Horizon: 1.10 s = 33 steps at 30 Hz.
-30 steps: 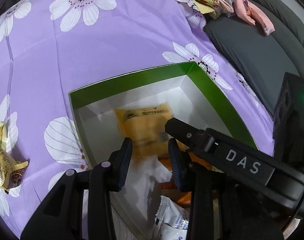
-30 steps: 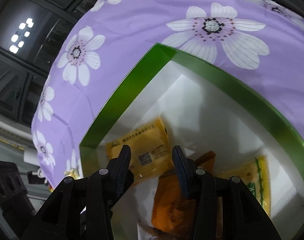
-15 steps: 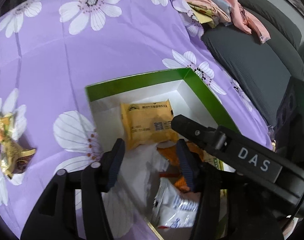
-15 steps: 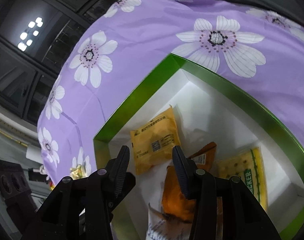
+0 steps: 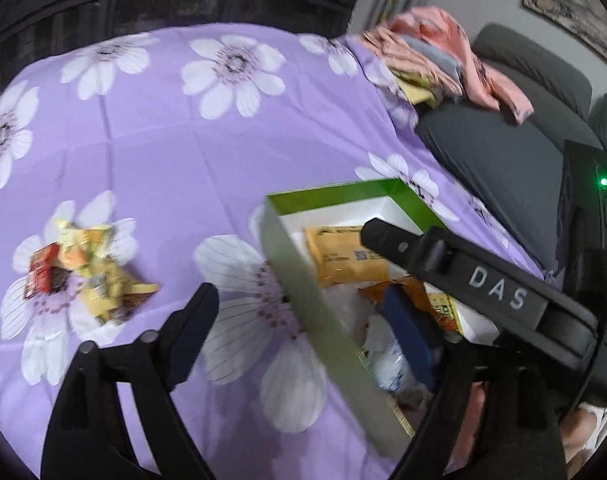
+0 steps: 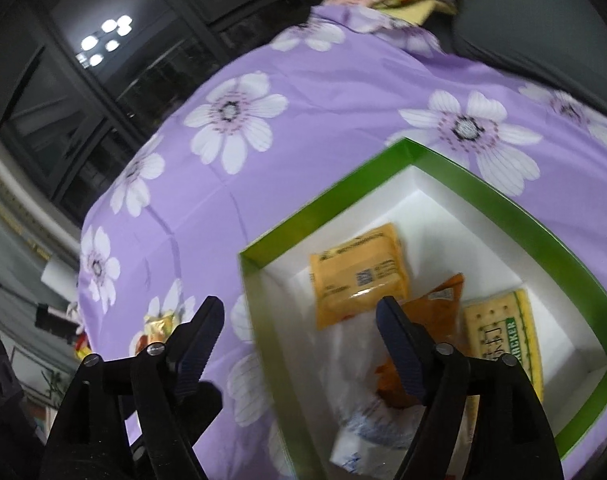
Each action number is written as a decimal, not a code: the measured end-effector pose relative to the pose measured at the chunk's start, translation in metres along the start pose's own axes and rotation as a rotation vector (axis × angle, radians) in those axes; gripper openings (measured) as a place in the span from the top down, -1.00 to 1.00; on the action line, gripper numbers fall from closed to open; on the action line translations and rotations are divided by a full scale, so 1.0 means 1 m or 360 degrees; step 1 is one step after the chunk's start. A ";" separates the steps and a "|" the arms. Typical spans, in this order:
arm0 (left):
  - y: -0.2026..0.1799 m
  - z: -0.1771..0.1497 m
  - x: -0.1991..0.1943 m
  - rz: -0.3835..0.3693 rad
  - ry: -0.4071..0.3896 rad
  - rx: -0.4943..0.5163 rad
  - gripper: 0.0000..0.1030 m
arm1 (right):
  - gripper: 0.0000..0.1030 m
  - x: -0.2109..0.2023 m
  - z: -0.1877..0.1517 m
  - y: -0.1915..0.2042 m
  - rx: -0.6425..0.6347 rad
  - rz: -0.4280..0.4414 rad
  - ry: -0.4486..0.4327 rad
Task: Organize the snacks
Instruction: 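Carry the yellow bread packet into the box and open the right gripper, then move the right gripper back to the snack pile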
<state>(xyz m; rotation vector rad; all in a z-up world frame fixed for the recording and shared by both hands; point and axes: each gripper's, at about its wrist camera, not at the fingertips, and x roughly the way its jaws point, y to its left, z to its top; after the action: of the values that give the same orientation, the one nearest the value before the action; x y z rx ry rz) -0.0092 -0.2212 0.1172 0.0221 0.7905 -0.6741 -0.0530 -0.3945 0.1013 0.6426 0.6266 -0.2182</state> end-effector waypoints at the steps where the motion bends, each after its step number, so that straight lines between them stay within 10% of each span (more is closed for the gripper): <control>1: 0.005 -0.003 -0.006 0.0015 -0.0023 -0.0019 -0.69 | -0.56 -0.003 -0.002 0.006 -0.0025 0.0012 -0.0013; 20: 0.158 -0.067 -0.106 0.0472 -0.0145 -0.0459 -0.95 | -0.69 0.003 -0.052 0.106 -0.0511 0.0069 -0.0022; 33: 0.251 -0.087 -0.110 0.0718 -0.0045 -0.0825 -0.95 | -0.69 0.060 -0.089 0.177 -0.0528 0.0306 0.0494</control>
<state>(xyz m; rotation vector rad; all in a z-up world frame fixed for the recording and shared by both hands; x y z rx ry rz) 0.0214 0.0612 0.0713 -0.2725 0.8767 -0.0322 0.0194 -0.2004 0.0961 0.4137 0.8710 0.1674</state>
